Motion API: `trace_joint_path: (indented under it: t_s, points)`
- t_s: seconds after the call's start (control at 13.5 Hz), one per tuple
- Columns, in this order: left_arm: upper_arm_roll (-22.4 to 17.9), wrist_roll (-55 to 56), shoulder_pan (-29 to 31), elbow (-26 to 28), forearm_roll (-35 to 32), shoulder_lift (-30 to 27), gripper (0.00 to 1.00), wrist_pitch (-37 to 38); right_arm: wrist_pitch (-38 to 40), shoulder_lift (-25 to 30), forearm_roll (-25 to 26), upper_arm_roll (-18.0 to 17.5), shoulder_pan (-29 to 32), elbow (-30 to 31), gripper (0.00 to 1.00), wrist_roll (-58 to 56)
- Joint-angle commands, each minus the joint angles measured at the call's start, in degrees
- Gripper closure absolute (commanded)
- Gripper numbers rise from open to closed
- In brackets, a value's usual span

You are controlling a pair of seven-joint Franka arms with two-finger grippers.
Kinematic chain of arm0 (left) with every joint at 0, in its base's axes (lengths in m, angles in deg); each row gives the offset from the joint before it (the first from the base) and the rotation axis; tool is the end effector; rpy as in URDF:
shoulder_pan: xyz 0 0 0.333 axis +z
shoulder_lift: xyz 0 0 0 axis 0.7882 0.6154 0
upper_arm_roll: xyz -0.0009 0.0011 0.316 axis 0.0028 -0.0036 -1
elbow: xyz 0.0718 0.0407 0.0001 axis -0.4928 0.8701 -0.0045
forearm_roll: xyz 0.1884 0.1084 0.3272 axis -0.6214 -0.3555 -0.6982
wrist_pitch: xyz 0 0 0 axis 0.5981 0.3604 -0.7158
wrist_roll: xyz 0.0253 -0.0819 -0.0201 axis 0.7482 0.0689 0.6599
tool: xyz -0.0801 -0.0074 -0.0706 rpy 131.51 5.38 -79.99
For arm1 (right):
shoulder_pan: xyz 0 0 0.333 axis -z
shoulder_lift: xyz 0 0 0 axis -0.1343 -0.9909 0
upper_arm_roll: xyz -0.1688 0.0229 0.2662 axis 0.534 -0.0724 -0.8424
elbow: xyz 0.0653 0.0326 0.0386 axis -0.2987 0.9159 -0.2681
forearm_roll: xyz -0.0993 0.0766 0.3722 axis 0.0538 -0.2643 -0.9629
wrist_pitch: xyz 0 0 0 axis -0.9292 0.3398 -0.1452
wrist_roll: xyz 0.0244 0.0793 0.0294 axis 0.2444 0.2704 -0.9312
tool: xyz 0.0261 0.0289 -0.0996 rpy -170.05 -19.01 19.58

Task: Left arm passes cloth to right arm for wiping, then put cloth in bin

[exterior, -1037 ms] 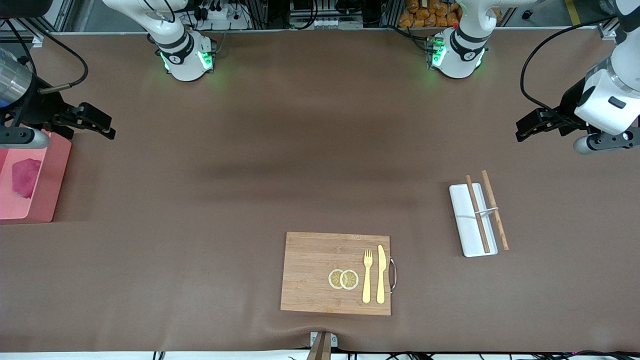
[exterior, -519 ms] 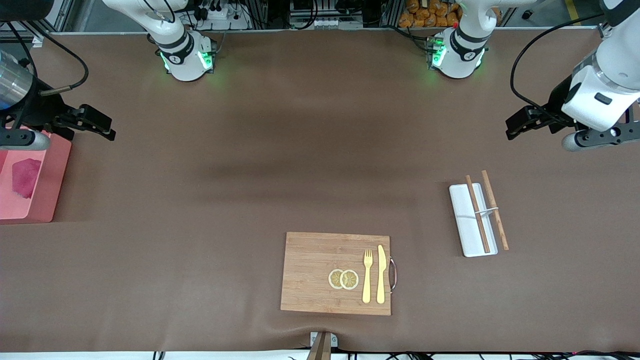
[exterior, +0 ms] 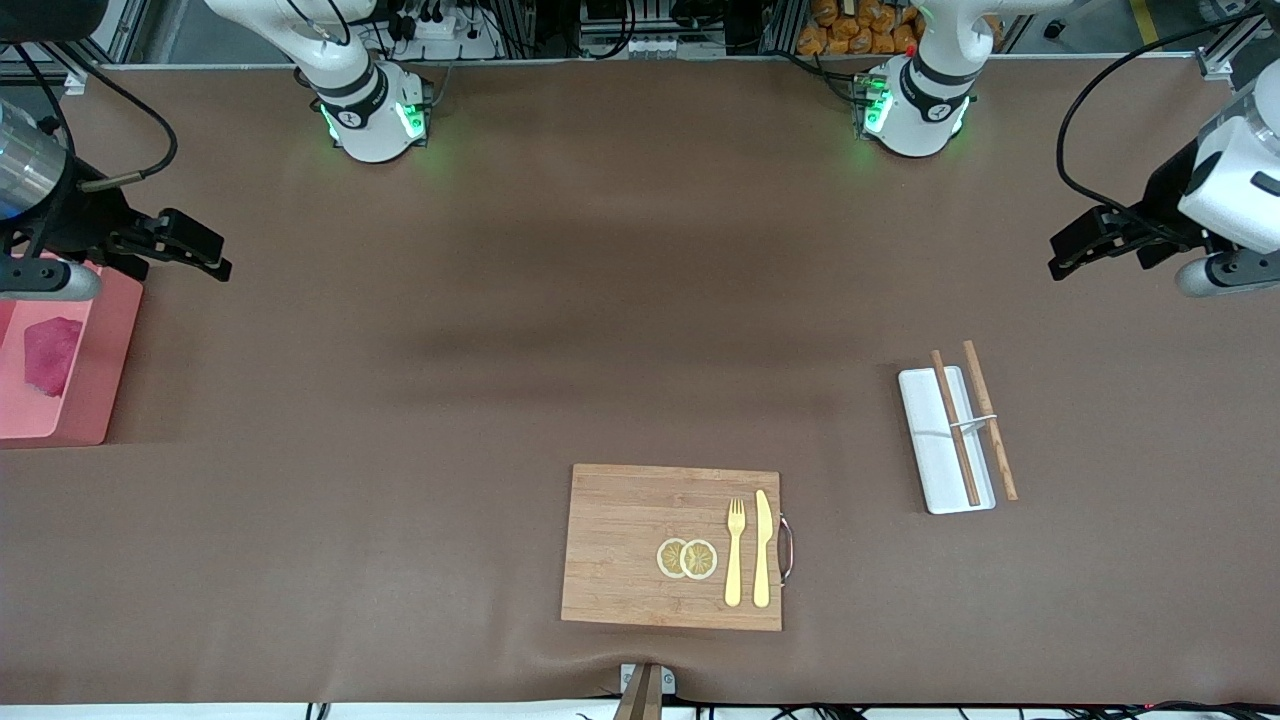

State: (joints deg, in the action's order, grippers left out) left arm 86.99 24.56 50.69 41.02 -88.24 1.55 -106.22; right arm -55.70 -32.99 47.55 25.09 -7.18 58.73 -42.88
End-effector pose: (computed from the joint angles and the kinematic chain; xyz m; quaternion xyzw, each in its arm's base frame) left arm 0.5548 -0.0662 0.6356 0.9980 0.0631 -0.0010 0.0053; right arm 0.5523 0.0473 0.6231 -0.9991 0.0261 0.0133 0.0302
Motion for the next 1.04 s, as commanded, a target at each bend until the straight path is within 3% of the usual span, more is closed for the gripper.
trace_joint_path:
  t_s: [0.0, 0.3, 0.96]
  points:
    - [-1.05, -3.83, 0.01, -0.38, -1.02, -0.58, 0.0, 1.31, 0.04, 0.29, -0.04, 0.26, -0.72, 0.04, 0.0, 1.19]
    - [-1.84, -3.92, 0.01, -2.92, -1.11, 0.29, 0.0, 4.11, 0.04, 0.29, -0.04, 0.26, -0.63, 0.13, 0.0, 1.11]
    - [-1.67, -3.92, -0.17, -2.93, -1.99, 0.38, 0.0, 4.65, 0.13, 0.29, -0.04, 0.35, -0.63, 0.21, 0.0, 1.19]
